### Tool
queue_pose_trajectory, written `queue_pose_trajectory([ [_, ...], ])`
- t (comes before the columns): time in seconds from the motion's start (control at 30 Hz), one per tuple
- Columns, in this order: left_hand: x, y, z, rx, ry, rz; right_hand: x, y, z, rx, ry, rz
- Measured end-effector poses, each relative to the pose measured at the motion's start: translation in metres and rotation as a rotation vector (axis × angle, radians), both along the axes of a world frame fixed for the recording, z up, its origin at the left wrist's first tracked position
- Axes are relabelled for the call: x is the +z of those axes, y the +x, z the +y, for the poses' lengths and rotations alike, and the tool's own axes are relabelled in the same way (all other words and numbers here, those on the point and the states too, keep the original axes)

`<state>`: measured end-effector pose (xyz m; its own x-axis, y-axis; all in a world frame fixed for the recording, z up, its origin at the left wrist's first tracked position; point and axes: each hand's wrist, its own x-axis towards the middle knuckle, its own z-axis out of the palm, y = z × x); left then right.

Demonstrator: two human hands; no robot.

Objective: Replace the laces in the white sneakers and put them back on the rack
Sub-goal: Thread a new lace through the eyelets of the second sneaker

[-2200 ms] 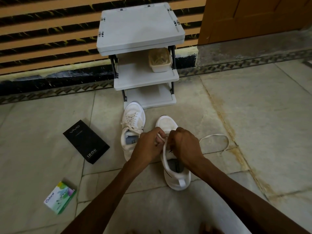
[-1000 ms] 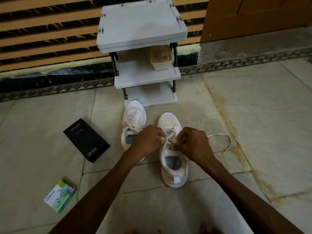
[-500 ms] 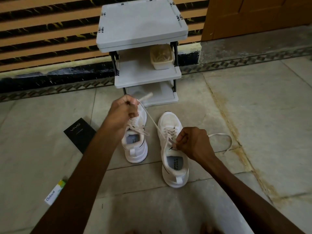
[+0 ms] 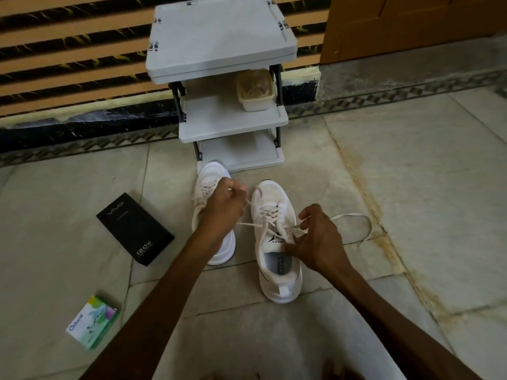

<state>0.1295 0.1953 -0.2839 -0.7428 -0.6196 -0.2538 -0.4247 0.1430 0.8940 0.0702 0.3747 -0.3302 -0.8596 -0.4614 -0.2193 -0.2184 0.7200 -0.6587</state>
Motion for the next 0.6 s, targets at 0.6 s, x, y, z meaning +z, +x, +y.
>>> queue_pose_trajectory([
  [0.6,-0.003,0.012,-0.012,-0.225,-1.155,-0.466,0.005,-0.007,-0.001,-0.051,0.091,-0.085],
])
